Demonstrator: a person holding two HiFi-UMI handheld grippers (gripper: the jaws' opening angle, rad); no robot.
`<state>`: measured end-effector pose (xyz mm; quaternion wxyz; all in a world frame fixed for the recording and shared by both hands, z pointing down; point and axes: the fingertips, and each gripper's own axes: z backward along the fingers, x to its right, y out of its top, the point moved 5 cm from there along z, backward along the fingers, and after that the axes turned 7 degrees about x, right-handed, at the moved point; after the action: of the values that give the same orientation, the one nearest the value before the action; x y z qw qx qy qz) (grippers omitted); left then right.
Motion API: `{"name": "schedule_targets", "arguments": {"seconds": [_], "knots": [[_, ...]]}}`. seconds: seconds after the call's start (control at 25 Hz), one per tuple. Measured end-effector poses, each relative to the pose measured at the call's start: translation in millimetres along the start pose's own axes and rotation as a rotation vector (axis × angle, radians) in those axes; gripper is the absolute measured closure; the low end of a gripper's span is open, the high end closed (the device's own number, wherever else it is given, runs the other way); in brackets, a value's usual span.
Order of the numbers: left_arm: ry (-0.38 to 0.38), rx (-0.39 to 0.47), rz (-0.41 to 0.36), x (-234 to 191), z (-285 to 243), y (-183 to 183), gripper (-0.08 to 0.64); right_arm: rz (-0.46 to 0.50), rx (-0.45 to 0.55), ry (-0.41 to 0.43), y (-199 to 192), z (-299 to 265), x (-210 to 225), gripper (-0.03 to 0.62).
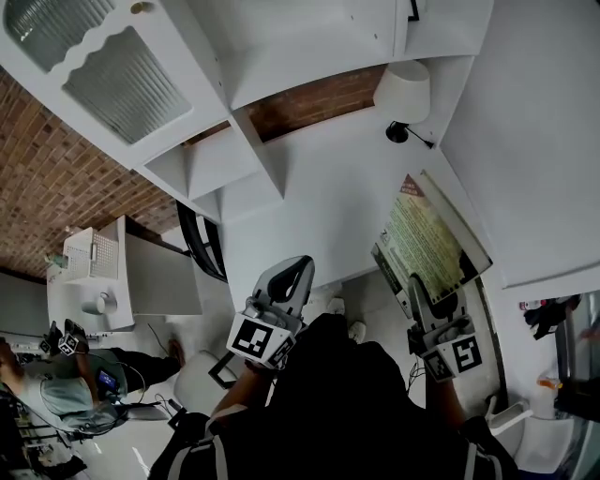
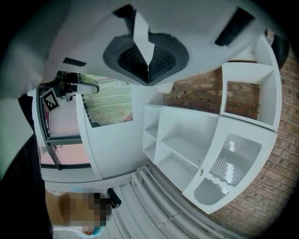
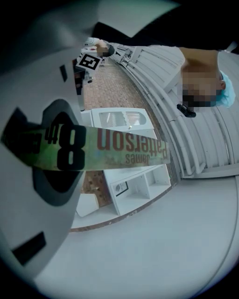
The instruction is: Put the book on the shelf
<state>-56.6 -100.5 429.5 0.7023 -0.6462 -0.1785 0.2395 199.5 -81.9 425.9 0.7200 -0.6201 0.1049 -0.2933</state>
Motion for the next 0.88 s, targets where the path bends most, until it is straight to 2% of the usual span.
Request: {"name": "schedule_targets", "arguments": {"seconds": [0.28,0.44,0.68,0.88], "knots": [[-0.015,0.016,0.009,-17,-25,-1,0.541,0.016,-0.006,-0.016,2,-23,11,0.426],[-0.032,0.031,0.003,-25,-45,6,0.541,0.033,-0.007,0.000,7,-40,18,0.426],[-0.017,0.023,0.001,-45,-64,9,0.541,0.040,0.004,0.025,11,-70,23,0.426],[-0.038,0.066,-0.019,-56,-79,17,0.541,0.064,0.040,0.057,24,-104,29,0.426]]}}
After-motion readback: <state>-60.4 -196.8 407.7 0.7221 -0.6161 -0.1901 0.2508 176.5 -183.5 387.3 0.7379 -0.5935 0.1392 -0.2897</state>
